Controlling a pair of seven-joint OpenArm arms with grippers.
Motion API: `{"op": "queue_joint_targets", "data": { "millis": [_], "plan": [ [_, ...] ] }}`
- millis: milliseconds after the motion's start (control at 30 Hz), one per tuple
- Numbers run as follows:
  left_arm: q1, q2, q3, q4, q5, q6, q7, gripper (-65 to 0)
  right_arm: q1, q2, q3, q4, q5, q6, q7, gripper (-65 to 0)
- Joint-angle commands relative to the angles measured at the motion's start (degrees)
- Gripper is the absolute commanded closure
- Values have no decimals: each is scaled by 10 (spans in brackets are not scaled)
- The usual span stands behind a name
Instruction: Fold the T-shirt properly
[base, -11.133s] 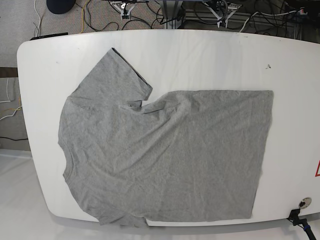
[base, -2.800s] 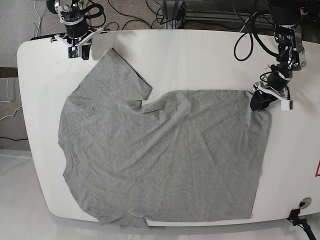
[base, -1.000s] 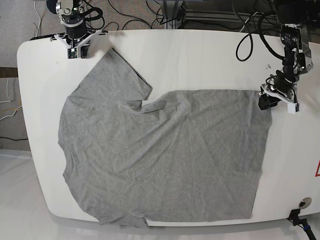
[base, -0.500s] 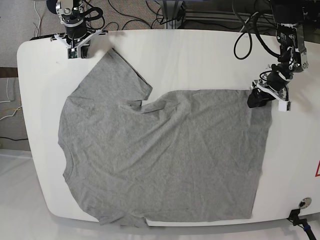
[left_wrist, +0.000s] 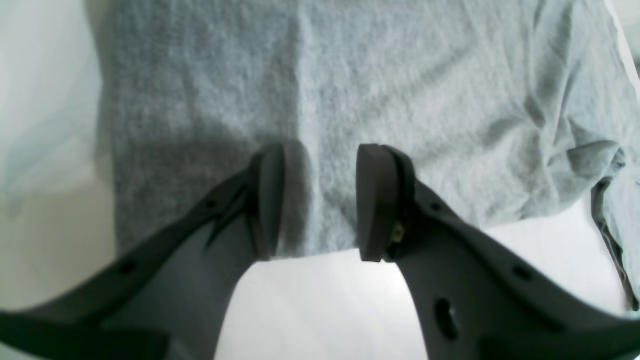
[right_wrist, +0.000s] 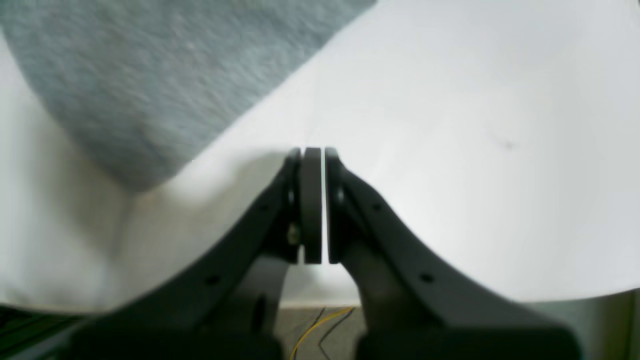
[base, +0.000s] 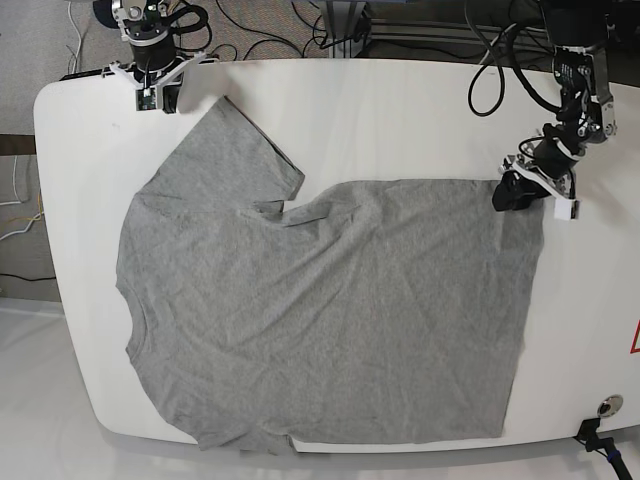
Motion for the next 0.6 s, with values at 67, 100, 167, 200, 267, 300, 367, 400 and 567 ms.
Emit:
{"op": "queue_joint_targets", "data": {
  "millis": [67,100,167,200,267,300,367,400,567],
  "plan": [
    [-2,-13,-7,13,-10,-9,-8,-225,-26,4,2,33,-2,-8,11,0],
    [-2,-13,-5,12,-7,-10,-9,-225,-28,4,2,33,-3,-11,10,0],
    [-1,-13,-6,13,-5,-10,-8,-224,-30,4,2,31,-2,-18,10,0],
    [0,-13,-7,13,-3,-9,-10,-225,-30,4,1,27,-1,-21,8,0],
    [0,-13,-3,14,3,-11,-10,-224,-32,4,1,24,-1,-27,10,0],
    [27,4,2,-2,10,-4,4,-226,-2,-13,5,17,8,-8,-3,-14],
    [45,4,1,0,10,-4,3,-228,7,-18,7,17,9,-2,-3,-14],
    [48,4,1,1,10,-4,3,-228,9,-22,8,16,5,5,-4,-14],
    [51,4,0,1,10,-2,2,-228,10,-28,8,17,4,16,-4,-14]
  ]
}}
